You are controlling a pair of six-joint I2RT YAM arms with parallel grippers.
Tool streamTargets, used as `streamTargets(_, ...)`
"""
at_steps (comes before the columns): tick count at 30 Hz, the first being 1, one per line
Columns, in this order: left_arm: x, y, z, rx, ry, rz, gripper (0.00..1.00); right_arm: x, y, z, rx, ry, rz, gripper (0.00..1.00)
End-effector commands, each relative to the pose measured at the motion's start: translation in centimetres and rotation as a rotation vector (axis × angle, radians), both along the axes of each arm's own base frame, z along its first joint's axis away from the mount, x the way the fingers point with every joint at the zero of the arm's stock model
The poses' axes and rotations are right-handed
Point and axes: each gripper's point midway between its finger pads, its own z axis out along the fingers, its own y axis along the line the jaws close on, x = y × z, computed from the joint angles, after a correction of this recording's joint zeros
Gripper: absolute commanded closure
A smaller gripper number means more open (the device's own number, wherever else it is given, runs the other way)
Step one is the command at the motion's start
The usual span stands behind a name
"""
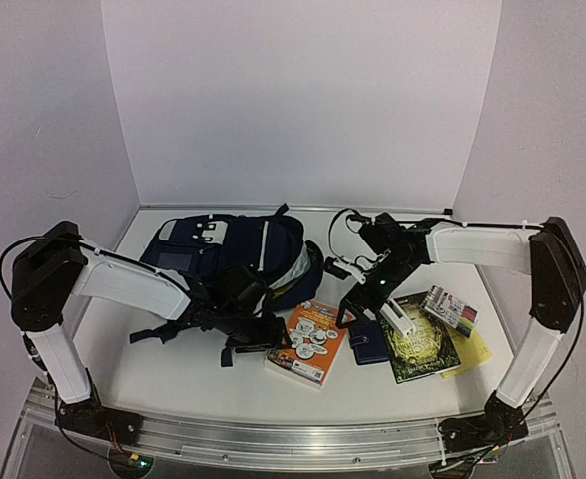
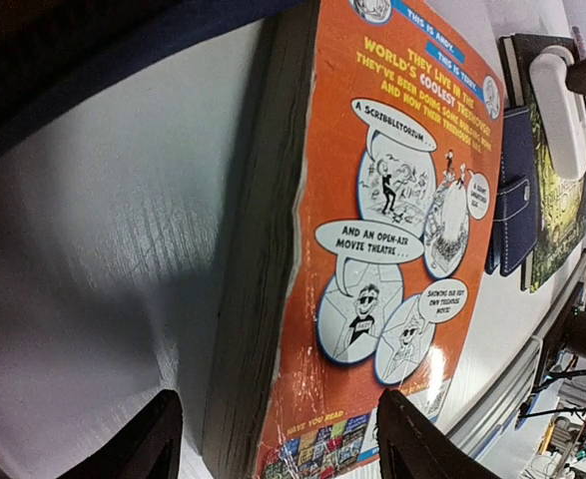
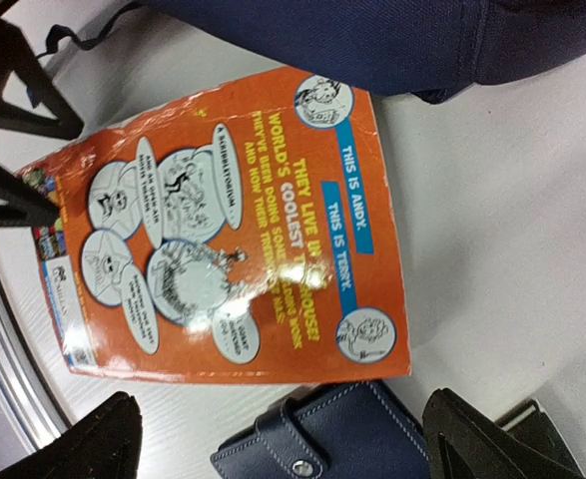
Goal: Pack the student bag
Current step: Pick up the book from the center of the board.
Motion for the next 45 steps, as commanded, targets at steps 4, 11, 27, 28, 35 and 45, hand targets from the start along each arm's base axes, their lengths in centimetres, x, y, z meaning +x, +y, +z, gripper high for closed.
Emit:
streamTargets(4, 1.5, -0.8, 1.8, -0.111, -0.013, 0.019, 0.34, -3.7, 0.5, -0.3, -0.04, -0.084, 0.145, 0.09)
streamTargets(11, 2.6, -1.7, 2.7, -0.151, -0.034, -0.016, 0.39, -4.2, 0.5, -2.5, -0.063, -0.107, 0.147, 0.19)
streamTargets(27, 2.6, -3.3, 1.0, -0.212, 0.014, -0.053, 0.53, -5.4, 0.9, -6.5, -0.123, -0.067, 0.156, 0.45)
streamTargets(28, 2.6, -3.4, 0.9, -0.215, 0.017, -0.054, 0.53, -5.3, 0.8, -6.5, -0.13, -0.072, 0.149, 0.45)
streamTargets(35, 2.1, -5.2, 2.2, -0.329, 0.009, -0.123, 0.63, -4.4, 1.0, -7.1, -0.149, -0.081, 0.12, 0.45)
streamTargets(45, -1.3, -9.0, 8.7, -0.476, -0.111, -0.304, 0.74, -4.6, 1.7, -6.9, -0.125, -0.058, 0.126, 0.45)
